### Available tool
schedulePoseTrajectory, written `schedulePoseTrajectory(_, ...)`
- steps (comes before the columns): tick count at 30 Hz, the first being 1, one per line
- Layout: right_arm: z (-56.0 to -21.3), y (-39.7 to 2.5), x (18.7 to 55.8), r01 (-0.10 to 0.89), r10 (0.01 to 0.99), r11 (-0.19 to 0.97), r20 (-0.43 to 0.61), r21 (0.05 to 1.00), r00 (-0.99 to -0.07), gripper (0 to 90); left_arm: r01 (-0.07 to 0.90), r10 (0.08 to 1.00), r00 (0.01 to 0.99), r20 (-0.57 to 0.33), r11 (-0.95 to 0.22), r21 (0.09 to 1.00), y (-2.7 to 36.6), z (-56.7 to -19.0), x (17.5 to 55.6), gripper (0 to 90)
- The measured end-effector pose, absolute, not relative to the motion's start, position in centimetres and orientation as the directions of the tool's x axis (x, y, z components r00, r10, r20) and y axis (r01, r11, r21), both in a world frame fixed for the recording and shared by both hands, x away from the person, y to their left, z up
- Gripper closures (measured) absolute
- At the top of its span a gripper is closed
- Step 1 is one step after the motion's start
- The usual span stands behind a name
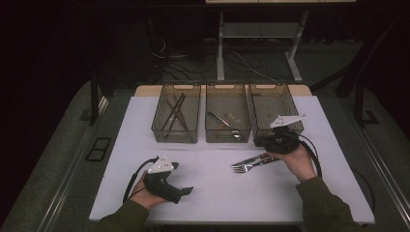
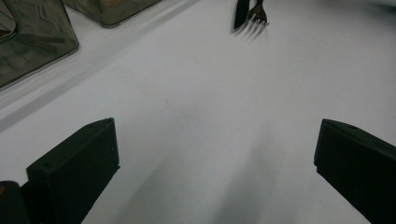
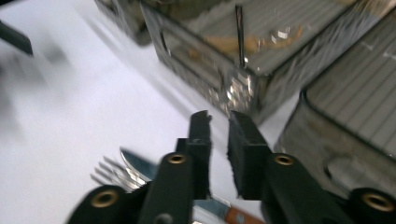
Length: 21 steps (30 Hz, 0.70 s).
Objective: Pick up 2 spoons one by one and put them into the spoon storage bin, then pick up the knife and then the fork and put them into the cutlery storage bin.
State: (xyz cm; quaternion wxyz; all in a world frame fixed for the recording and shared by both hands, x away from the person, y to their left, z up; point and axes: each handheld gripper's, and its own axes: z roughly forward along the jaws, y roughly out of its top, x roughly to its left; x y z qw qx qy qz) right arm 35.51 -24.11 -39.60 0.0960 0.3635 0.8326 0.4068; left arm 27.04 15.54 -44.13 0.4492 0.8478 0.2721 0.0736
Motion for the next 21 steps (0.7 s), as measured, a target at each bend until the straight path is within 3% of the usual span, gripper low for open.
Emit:
schedulePoseTrajectory(3, -40.2, -24.5, 35.2, 0.537, 0.682, 0.442, 0.119, 0.719, -0.722, 89.7, 0.396, 0.528, 0.84, -0.12, -0.447, 0.802, 15.6, -44.1, 27.0, 0.0)
schedulePoseTrajectory(21, -43.2, -23.9, 34.6, 0.539, 0.634, 0.576, 0.079, 0.615, -0.769, 90.0, 0.395, 0.529, 0.84, -0.119, -0.447, 0.803, 15.6, -44.1, 27.0, 0.0)
